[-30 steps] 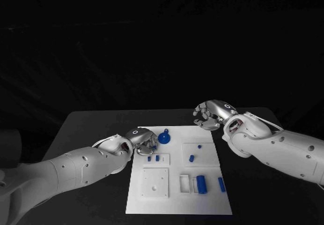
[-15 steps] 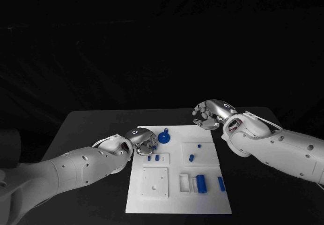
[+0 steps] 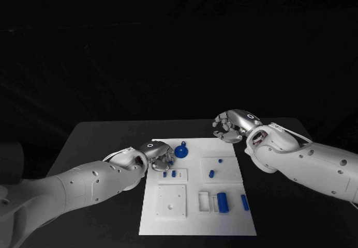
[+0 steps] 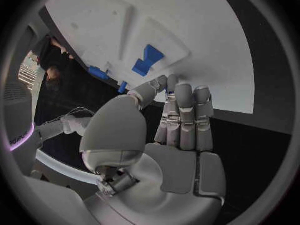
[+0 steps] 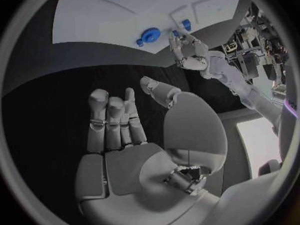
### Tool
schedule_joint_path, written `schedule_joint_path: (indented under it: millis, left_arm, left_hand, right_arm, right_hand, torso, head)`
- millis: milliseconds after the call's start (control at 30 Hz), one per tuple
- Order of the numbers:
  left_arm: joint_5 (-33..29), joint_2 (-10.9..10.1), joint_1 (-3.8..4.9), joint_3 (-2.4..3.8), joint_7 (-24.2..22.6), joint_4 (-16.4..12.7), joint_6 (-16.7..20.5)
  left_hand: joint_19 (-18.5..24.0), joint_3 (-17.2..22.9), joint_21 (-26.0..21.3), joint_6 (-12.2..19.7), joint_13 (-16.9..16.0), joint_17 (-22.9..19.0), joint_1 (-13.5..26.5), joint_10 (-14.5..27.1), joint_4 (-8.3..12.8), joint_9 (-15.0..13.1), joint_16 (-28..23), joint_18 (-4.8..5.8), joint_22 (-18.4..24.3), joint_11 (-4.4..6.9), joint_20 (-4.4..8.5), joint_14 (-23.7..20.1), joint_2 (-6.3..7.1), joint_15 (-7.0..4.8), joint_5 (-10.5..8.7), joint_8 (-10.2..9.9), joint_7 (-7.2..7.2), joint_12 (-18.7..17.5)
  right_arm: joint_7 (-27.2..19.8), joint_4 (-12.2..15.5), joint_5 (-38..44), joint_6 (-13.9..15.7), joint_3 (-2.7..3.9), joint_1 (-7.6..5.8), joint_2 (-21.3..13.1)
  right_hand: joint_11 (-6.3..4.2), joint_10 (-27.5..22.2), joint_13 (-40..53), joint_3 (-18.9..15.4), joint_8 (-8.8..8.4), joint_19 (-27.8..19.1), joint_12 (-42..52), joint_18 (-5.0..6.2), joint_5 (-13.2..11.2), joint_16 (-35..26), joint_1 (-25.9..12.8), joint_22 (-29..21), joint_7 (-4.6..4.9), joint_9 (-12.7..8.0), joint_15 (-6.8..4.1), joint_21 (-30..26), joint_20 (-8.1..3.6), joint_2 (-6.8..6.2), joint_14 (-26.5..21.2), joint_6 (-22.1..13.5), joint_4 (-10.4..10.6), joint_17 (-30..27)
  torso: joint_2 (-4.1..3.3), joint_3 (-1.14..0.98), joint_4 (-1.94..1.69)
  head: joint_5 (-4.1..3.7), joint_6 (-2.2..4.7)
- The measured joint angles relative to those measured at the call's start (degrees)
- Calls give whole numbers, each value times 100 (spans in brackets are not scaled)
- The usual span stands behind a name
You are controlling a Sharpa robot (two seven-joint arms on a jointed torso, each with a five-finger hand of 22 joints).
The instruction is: Assemble the parts on the task board
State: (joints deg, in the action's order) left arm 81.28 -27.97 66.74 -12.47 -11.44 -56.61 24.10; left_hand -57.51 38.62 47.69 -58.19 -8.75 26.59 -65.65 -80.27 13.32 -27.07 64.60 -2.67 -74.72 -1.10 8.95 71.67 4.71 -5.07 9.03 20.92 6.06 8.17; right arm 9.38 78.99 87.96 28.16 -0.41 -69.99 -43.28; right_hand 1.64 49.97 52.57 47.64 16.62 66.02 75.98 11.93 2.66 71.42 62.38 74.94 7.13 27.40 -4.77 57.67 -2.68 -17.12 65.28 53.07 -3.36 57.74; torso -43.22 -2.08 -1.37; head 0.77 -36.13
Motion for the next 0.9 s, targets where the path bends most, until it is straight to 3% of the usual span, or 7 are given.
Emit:
schedule_joint_path:
  millis: [600,900]
  left_arm:
    - [131,44,11,7,99,3,-139]
    - [198,48,16,12,151,6,-214]
  left_hand:
    - [7,-8,0,9,-17,12,2,-1,7,-156,0,-1,-22,1,-7,-1,-31,1,0,0,-9,-19]
    - [7,-8,0,8,-25,18,2,-8,8,-194,0,-2,-23,9,-7,-1,-31,1,0,-14,-8,-19]
  right_arm:
    - [1,18,0,0,0,0,-4]
    - [2,22,-1,0,0,0,-8]
  right_hand:
    - [0,0,-5,4,0,-1,0,1,0,-1,0,-1,14,-5,0,0,2,0,0,14,4,0]
    - [0,0,-5,4,0,-2,0,1,0,0,0,-2,13,-10,0,-23,2,0,0,12,4,1]
  torso:
    - [0,-5,4]
    - [0,2,4]
  head:
    - [1,-7]
    - [-5,-3]
